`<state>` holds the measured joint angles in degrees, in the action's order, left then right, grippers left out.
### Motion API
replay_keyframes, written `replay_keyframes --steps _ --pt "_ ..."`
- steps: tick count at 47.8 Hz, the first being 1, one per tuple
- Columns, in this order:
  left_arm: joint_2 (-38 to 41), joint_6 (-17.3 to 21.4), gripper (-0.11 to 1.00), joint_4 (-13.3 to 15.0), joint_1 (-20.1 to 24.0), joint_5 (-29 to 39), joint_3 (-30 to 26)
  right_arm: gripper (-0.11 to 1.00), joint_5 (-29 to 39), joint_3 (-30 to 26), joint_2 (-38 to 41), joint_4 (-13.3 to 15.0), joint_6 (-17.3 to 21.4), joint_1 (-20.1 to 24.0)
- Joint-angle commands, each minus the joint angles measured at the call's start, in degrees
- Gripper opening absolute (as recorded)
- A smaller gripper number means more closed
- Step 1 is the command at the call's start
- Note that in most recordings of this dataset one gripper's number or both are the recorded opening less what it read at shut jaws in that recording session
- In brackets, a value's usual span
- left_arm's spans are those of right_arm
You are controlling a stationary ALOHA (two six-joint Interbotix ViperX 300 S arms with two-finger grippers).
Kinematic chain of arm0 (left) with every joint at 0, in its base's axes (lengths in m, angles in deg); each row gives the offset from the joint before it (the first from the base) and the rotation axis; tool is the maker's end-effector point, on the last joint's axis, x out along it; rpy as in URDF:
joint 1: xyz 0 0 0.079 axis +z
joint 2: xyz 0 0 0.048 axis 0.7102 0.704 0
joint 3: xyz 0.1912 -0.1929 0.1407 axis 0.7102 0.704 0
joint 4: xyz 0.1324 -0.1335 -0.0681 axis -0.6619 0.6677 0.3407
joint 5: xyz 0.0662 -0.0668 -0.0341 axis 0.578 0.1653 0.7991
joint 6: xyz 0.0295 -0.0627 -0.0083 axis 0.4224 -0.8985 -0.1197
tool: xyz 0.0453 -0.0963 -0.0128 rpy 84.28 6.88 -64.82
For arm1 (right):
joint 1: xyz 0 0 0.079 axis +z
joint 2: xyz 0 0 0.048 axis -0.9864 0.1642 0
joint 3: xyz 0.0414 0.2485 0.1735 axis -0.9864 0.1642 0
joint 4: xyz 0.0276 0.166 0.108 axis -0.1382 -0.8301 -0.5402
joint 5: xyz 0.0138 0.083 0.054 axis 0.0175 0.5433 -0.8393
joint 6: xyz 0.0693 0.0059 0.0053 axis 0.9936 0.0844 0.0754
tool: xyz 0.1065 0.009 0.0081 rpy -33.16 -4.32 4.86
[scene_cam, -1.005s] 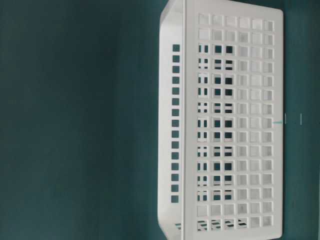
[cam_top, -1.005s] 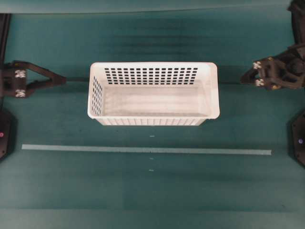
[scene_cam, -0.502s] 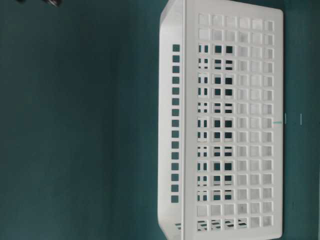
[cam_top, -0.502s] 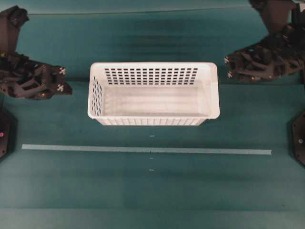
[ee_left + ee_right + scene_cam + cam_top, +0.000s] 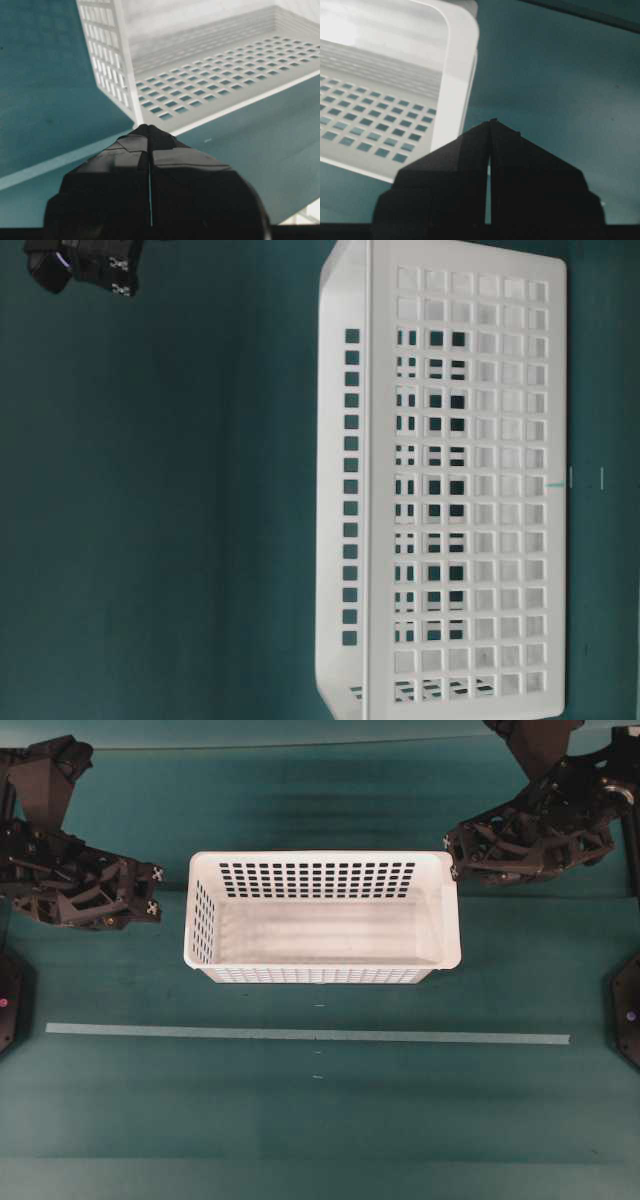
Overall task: Lift the white basket with both hands.
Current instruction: 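Move both grippers inward toward the left and right short ends of the basket, then lower both open grippers over the basket's end rims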
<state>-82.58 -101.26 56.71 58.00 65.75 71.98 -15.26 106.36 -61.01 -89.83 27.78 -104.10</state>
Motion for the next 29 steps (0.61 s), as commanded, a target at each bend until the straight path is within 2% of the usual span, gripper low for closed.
replay_keyframes --steps 1,6,11,13,16,19,24,29 --pt "-0.7 0.2 0.04 -0.2 0.2 -0.3 -0.6 0.09 -2.3 -0.2 -0.1 0.2 -0.1 0.3" --pt "-0.7 -0.1 0.2 -0.1 0.2 -0.3 -0.4 0.17 -5.1 0.2 -0.1 0.2 0.1 0.3" --pt "-0.6 -0.4 0.48 -0.2 0.2 -0.2 -0.5 0.31 -6.4 0.4 -0.1 -0.5 0.3 0.4" --pt "-0.4 -0.5 0.61 -0.1 0.2 0.0 -0.5 0.39 -6.2 0.8 -0.1 -1.0 0.3 0.4" --pt "-0.4 -0.7 0.8 -0.2 0.2 0.0 -0.5 0.57 -6.5 1.3 -0.1 -1.2 0.4 0.4" --pt "0.1 -0.8 0.93 -0.2 0.2 -0.1 -0.5 0.73 -6.6 1.6 0.2 -1.4 1.0 0.4" --pt "1.1 -0.9 0.93 -0.2 0.4 -0.3 -0.5 0.94 -6.3 2.0 1.1 -1.5 3.0 0.6" --pt "2.4 -0.9 0.93 -0.2 0.8 -0.4 -0.9 0.97 -6.3 2.3 2.5 -1.6 5.5 0.9"
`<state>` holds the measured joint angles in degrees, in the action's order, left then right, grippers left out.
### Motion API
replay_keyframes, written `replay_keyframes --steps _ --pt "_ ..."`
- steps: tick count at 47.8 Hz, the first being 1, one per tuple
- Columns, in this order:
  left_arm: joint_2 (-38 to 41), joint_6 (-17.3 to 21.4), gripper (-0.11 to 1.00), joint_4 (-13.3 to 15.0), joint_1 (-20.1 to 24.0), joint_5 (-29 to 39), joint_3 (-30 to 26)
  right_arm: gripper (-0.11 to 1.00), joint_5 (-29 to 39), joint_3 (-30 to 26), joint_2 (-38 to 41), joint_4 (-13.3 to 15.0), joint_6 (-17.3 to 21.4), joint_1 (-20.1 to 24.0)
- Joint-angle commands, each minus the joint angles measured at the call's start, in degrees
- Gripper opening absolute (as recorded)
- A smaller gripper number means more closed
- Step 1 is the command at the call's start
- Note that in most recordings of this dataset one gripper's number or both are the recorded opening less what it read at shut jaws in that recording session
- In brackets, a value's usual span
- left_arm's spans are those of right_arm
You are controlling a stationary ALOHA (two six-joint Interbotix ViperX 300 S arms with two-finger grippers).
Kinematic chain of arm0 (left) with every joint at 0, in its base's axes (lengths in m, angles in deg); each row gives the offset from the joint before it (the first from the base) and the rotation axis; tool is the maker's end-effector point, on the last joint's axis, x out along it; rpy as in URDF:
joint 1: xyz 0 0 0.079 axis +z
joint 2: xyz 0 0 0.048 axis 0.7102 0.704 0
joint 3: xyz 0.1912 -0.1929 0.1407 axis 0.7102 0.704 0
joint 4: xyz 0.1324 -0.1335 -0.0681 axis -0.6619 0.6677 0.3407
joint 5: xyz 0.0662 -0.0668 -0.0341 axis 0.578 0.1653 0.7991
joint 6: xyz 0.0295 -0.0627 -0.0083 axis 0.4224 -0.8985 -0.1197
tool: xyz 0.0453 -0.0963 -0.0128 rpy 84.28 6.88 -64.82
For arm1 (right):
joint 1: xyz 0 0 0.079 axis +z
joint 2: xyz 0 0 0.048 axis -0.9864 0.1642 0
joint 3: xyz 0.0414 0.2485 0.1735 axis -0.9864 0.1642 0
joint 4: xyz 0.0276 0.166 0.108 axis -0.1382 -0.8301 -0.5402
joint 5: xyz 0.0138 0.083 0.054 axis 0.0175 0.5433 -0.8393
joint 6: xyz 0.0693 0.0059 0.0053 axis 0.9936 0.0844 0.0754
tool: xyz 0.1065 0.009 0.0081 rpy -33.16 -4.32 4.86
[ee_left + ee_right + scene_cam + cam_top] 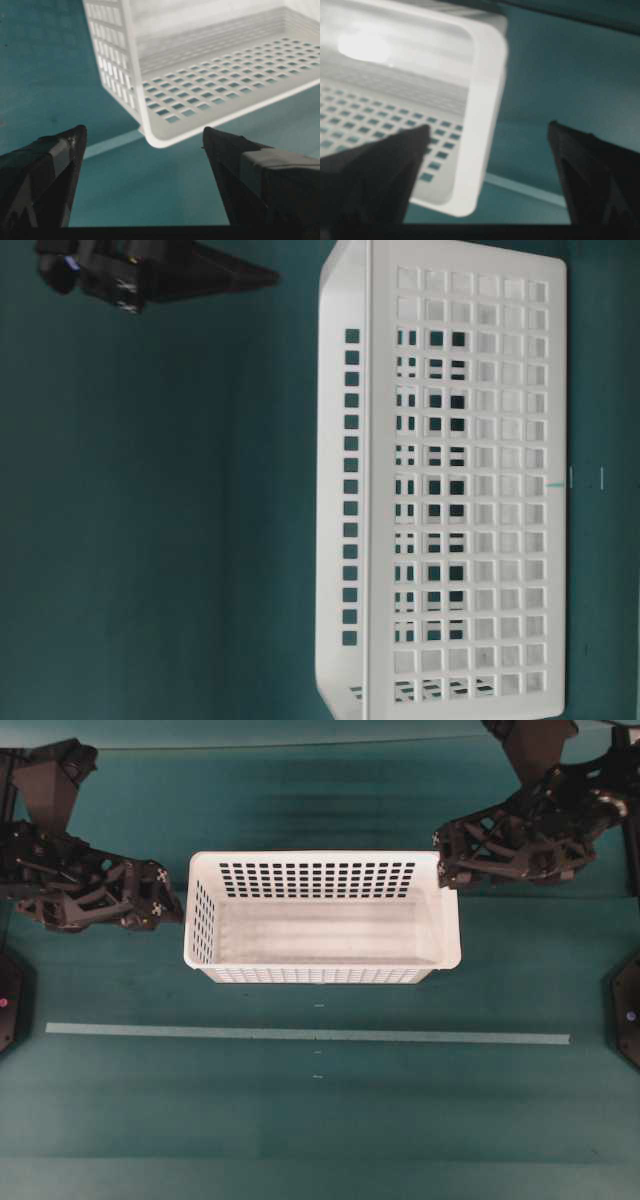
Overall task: Lift the white basket with both hands.
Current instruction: 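Lower both open grippers over the basket's end rims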
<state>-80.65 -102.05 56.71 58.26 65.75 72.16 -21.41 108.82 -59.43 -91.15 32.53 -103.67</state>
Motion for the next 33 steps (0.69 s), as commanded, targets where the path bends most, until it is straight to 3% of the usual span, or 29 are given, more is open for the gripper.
replay_keyframes --steps 1,9,33 --pt "0.7 -0.1 0.93 -0.2 0.5 -0.4 -1.1 0.96 -0.2 -0.1 1.1 -0.3 1.1 0.5" --pt "3.7 -0.2 0.93 -0.2 1.2 -0.4 -2.0 0.96 -0.4 0.3 3.0 -0.6 4.0 1.1" --pt "14.8 -0.5 0.93 -0.2 3.1 -6.9 -2.1 0.96 -5.4 1.1 9.4 -0.6 6.2 1.8"
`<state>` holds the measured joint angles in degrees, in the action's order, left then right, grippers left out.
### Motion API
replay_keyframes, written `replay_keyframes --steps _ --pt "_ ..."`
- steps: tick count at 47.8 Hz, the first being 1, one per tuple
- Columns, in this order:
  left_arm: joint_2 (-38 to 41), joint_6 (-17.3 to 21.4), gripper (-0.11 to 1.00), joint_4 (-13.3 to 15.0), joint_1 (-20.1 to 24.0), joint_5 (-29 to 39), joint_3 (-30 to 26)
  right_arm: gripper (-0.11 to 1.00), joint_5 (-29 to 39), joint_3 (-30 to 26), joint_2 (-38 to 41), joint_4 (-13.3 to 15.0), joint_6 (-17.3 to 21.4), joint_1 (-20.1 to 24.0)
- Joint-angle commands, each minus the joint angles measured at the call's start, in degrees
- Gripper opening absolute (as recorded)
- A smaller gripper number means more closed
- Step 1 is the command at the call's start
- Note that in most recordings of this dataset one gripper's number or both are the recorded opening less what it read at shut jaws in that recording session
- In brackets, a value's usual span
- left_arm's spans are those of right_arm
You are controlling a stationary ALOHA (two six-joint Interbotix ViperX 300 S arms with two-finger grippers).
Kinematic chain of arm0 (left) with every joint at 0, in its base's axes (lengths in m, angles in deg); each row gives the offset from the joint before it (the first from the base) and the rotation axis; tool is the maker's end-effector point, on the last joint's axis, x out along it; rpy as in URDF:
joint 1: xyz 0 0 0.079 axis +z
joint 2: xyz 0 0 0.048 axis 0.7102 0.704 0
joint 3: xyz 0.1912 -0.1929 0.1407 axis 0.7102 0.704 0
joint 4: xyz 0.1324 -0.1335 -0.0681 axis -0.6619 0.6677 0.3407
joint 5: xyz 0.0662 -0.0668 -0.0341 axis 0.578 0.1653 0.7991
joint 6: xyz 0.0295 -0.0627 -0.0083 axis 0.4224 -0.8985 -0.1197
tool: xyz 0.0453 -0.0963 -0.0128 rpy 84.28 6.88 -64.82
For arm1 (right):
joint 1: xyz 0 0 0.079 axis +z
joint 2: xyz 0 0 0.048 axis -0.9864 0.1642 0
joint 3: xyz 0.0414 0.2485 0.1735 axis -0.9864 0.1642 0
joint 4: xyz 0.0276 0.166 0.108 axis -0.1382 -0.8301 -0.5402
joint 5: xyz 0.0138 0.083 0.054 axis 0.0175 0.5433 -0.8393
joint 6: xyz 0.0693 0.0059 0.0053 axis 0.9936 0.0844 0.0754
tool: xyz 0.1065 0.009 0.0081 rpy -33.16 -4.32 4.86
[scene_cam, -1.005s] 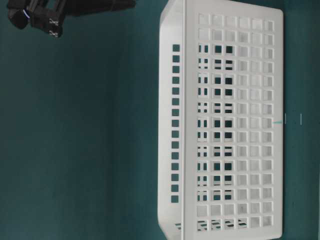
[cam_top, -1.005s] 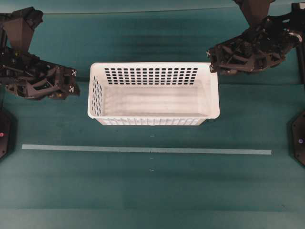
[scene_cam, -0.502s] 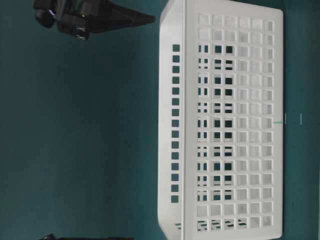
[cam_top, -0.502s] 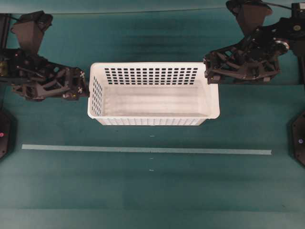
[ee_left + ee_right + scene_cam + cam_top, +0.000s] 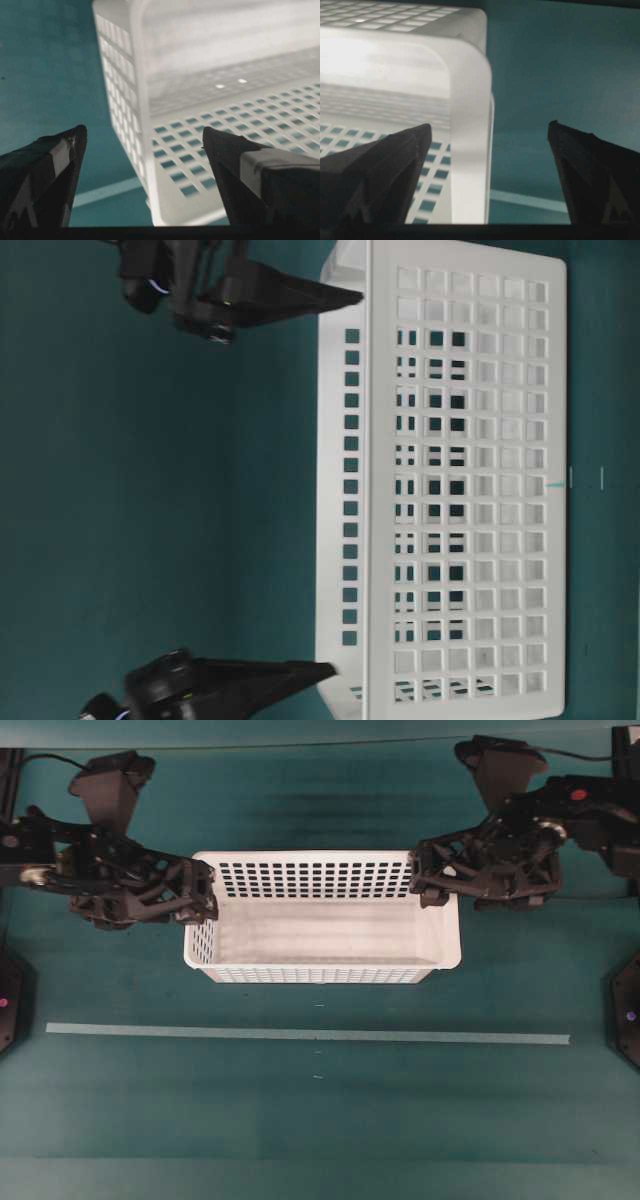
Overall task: Lift the white basket with both hands.
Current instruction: 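Lower both open grippers over the basket's end rims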
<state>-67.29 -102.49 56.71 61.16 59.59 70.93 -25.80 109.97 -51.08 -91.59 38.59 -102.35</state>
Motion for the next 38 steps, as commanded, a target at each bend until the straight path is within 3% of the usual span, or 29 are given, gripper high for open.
replay_keyframes --steps 1,16,38 --pt "1.8 -0.1 0.93 -0.2 0.2 -0.8 -0.8 0.96 -1.2 -0.1 1.4 -0.2 0.2 0.5" --pt "7.8 -0.1 0.93 -0.2 0.2 -6.2 -0.7 0.96 -6.2 1.5 5.4 -0.2 1.7 1.9" --pt "9.3 0.0 0.93 -0.1 0.2 -6.5 -0.4 0.95 -9.4 2.2 6.4 -0.2 2.2 2.1"
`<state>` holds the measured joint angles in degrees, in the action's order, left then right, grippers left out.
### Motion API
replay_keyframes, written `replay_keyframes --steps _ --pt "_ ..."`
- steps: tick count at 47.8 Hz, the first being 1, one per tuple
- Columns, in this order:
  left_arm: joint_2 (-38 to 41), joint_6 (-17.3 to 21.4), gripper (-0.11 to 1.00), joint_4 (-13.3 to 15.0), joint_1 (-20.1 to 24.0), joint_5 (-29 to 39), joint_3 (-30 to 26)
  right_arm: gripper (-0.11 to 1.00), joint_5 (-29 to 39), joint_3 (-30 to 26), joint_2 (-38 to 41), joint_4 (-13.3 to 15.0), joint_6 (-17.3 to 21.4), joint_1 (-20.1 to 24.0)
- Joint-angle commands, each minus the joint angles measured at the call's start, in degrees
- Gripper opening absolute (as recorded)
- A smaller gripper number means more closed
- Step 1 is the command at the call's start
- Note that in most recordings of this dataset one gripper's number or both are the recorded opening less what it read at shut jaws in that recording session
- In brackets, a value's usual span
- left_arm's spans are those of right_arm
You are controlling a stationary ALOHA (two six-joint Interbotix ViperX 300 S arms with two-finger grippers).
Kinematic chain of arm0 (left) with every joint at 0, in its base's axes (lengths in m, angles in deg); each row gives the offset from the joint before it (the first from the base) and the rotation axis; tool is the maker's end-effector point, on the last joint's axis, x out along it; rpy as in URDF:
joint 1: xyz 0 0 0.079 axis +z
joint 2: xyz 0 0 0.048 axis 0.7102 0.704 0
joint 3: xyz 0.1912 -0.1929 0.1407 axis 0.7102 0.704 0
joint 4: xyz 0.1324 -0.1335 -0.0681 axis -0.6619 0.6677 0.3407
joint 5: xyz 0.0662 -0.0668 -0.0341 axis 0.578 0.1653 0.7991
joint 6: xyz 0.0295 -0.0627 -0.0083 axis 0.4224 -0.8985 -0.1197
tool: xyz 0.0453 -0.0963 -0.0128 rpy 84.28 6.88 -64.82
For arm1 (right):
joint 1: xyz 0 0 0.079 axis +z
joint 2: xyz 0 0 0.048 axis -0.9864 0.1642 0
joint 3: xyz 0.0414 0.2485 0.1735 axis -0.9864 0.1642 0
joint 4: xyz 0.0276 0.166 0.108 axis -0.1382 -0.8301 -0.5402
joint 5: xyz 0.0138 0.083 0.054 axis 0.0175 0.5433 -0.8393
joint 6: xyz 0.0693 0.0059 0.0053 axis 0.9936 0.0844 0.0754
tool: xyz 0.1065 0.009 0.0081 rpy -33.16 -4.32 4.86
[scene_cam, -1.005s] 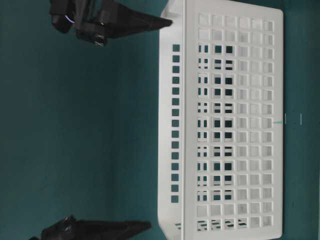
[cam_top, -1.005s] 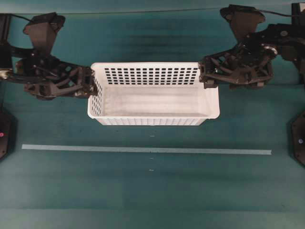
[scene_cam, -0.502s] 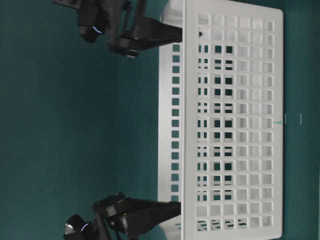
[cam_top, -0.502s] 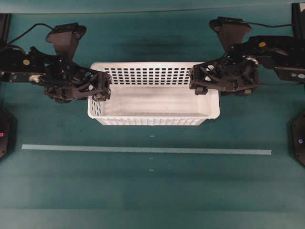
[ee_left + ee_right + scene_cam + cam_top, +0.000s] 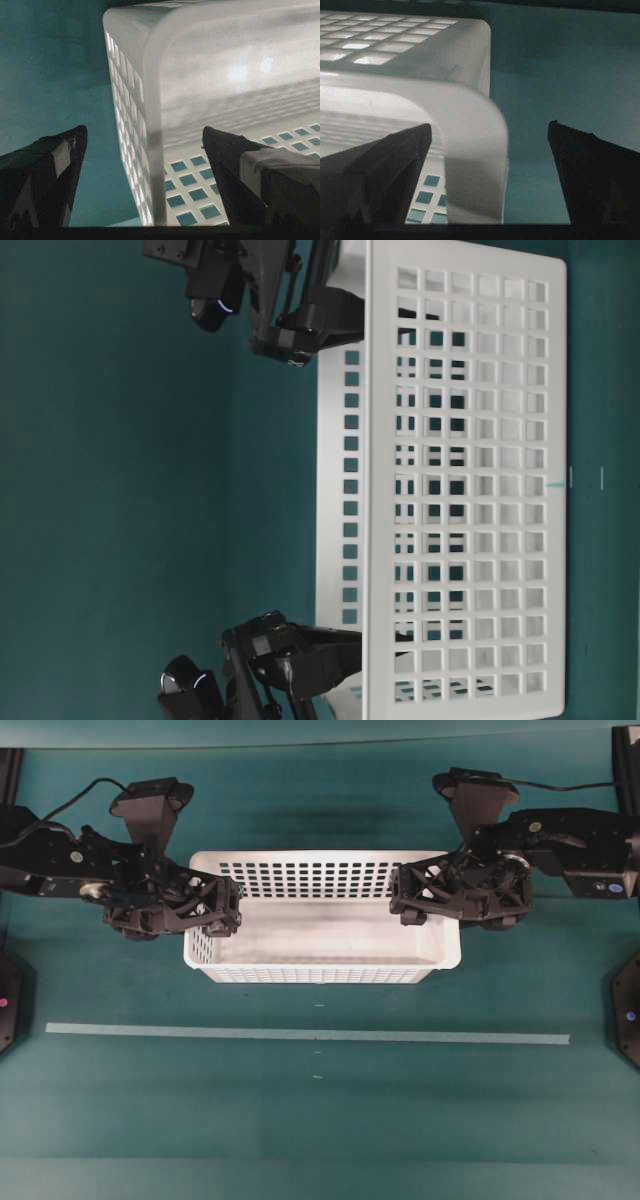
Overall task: Lift the white basket with both hands.
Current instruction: 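Lower both open grippers over the basket's end rims, then close both grippers on the left and right basket rims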
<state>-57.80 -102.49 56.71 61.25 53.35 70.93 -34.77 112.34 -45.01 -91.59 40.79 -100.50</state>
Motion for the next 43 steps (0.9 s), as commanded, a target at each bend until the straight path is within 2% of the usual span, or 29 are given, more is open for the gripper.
replay_keyframes --steps 1,10,15,18,20,27,31,43 --pt "-0.2 0.0 0.93 -0.1 0.1 -0.3 -0.4 0.95 -0.5 -0.1 0.4 -0.2 0.0 0.3" --pt "-0.2 0.0 0.91 -0.1 0.1 -2.1 0.2 0.94 -1.1 0.1 0.5 -0.2 0.1 0.3" --pt "-0.2 0.0 0.83 -0.2 0.1 -2.3 0.4 0.9 -1.1 0.2 0.9 -0.2 0.1 0.3" --pt "-0.2 0.0 0.72 -0.2 0.1 -2.3 0.4 0.8 -1.1 0.2 1.0 -0.2 0.2 0.3" --pt "-0.2 0.0 0.6 -0.2 0.1 -2.3 0.4 0.7 -1.2 0.3 1.1 -0.3 0.1 0.4" --pt "-0.2 0.1 0.2 -0.2 0.1 -2.3 0.4 0.3 -2.1 0.2 1.3 -0.4 0.1 0.4" --pt "-0.2 0.2 0.06 -0.2 0.1 -2.3 0.4 0.16 -2.8 0.3 1.3 -0.3 0.0 0.3" --pt "-0.2 0.4 0.04 -0.2 0.1 -2.2 0.5 0.16 -3.8 0.8 1.3 -0.3 0.0 0.4"
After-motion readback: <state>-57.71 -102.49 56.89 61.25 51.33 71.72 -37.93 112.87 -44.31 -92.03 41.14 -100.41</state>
